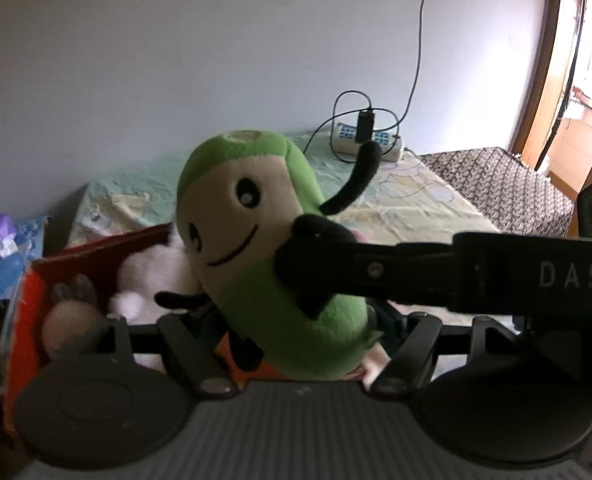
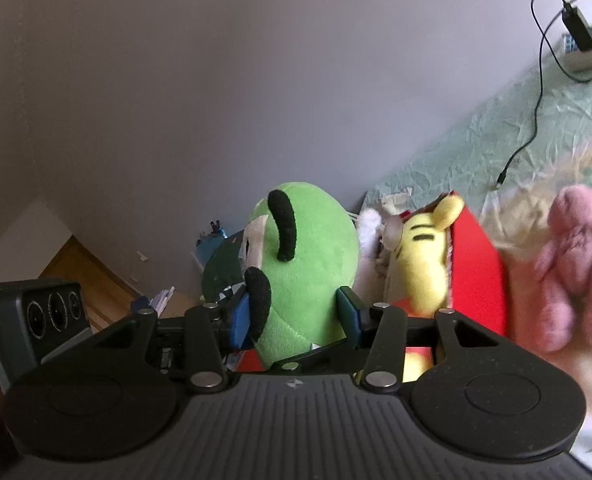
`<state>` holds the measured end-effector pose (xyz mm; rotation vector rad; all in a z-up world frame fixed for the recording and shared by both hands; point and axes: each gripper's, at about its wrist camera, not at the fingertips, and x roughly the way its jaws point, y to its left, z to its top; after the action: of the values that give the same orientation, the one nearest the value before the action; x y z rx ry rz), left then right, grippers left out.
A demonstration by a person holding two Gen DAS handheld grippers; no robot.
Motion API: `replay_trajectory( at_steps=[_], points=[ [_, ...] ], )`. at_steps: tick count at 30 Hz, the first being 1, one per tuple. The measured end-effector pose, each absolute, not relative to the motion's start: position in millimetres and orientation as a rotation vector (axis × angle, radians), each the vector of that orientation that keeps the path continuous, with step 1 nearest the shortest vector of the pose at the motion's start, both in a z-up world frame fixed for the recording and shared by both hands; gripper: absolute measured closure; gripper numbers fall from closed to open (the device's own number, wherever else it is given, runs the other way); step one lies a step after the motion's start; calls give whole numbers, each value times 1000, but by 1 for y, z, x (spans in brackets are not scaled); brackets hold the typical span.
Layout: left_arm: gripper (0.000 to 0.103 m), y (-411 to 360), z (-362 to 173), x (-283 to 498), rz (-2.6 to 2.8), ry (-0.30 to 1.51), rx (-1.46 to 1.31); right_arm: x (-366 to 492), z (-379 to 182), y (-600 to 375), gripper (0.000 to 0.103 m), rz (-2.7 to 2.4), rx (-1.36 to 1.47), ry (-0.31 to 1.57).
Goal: Organize objects
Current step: 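Carry the green plush over the red box and lower it inside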
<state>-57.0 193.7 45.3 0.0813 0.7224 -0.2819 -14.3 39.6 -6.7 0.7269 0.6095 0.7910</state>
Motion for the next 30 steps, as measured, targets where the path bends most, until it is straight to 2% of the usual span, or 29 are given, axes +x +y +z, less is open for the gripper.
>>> replay_trajectory(
  at_steps=[17,24,30],
  points=[
    [28,253,6,-18,-342,835,127,-4,-24,88,54,599,659,711],
    [23,271,4,-21,-362,831,115,3,-15,78,54,535,671,633],
    [22,275,10,-23,-396,807,109,25,-11,91,55,518,639,603]
  ],
)
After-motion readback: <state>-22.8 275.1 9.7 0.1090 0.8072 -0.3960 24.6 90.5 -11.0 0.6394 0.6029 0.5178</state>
